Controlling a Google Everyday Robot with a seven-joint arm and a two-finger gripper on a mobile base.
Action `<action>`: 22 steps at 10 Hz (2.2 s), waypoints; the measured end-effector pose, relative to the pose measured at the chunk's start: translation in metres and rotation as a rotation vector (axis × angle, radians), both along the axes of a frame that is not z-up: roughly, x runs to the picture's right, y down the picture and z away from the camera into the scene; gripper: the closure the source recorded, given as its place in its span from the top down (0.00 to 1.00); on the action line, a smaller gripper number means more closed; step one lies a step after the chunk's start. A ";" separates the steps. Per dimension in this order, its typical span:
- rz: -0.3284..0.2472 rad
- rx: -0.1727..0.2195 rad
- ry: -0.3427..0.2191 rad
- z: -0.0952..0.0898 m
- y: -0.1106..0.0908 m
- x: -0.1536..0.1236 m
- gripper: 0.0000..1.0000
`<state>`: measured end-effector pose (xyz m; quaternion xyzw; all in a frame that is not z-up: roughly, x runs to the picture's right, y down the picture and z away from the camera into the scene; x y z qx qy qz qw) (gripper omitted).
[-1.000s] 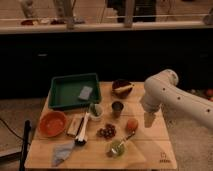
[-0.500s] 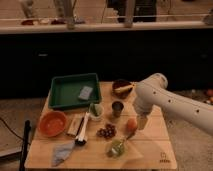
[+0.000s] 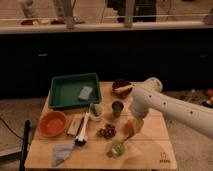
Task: Place apple in red bowl
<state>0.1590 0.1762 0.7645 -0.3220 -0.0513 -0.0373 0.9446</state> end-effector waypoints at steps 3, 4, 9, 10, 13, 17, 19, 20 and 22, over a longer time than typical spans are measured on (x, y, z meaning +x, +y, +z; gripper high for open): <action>-0.120 0.052 -0.113 0.002 0.002 0.017 0.80; -0.149 0.057 -0.142 0.003 0.003 0.018 0.80; -0.419 0.057 -0.423 0.001 0.007 0.012 0.80; -0.463 0.058 -0.465 0.000 0.006 0.010 0.80; -0.601 0.065 -0.582 -0.008 0.006 0.014 0.80; -0.702 0.027 -0.656 -0.006 0.008 0.019 0.80; -0.728 -0.002 -0.692 0.003 0.012 0.021 0.80; -0.734 -0.012 -0.709 0.007 0.014 0.020 0.80; -0.732 -0.027 -0.739 0.016 0.017 0.021 0.80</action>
